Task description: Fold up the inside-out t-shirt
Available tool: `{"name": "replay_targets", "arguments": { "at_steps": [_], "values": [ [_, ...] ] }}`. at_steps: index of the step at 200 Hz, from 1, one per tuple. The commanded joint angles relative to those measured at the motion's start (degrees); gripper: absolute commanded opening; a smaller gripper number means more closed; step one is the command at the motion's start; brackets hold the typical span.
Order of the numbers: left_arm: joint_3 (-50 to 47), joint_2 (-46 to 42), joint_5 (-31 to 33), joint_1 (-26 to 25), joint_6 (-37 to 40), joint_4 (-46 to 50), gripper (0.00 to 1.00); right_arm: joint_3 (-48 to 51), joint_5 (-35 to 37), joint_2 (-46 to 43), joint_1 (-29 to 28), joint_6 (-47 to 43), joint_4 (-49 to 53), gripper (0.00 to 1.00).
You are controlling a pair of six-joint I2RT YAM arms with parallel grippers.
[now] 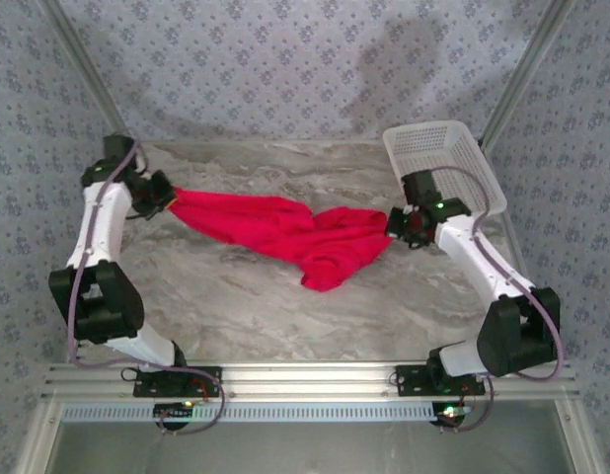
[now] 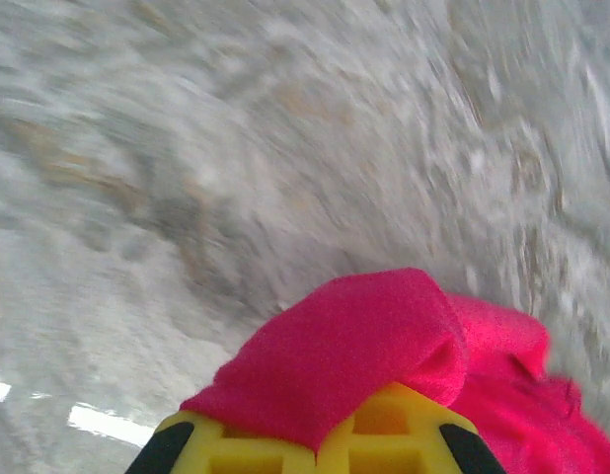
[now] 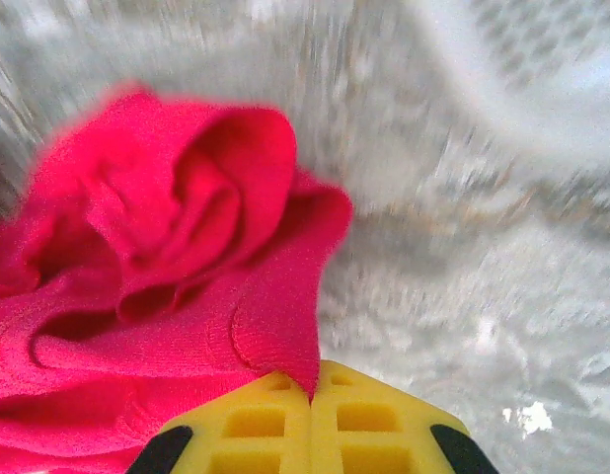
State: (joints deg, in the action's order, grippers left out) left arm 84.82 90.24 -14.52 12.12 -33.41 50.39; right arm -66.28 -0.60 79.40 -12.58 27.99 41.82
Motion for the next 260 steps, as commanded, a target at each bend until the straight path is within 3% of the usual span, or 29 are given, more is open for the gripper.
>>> {"name": "replay_targets", "arguments": {
  "at_steps": [1,45,73,143,225,260],
  "values": [
    [-0.2,-3.7,-1.5,5.5,-3.2,-0.9,0.0,-4.0,-1.3,-0.7,3.4,-2.6,4.5,0.0],
    [-0.2,-4.2,-2.3,7.8,-4.3,-2.0,0.0,-3.9,-6.3,-1.8,8.4,-3.4,4.6,0.0],
    [-4.0,-4.3,-7.0,7.1,-6.7,-6.2,0.0,-5.5,-7.6,-0.3,8.3,-2.1,2.5,0.0],
    [-2.5,-10.2,-5.6,4.8,-6.0,-4.7,0.0,-11.8,-12.7,-3.9,6.9,-1.6,6.6,0.0],
    [18.5,-24.6,-6.6,9.2,-9.2,-2.5,0.0,-21.6,-25.1,-22.7,9.3,-0.3,3.3,0.0],
    [26.6,-28.3,-3.6,9.3,-8.2,-0.2,0.0,-26.0,-24.2,-28.1,9.7,0.3,6.4,0.0]
  ]
}}
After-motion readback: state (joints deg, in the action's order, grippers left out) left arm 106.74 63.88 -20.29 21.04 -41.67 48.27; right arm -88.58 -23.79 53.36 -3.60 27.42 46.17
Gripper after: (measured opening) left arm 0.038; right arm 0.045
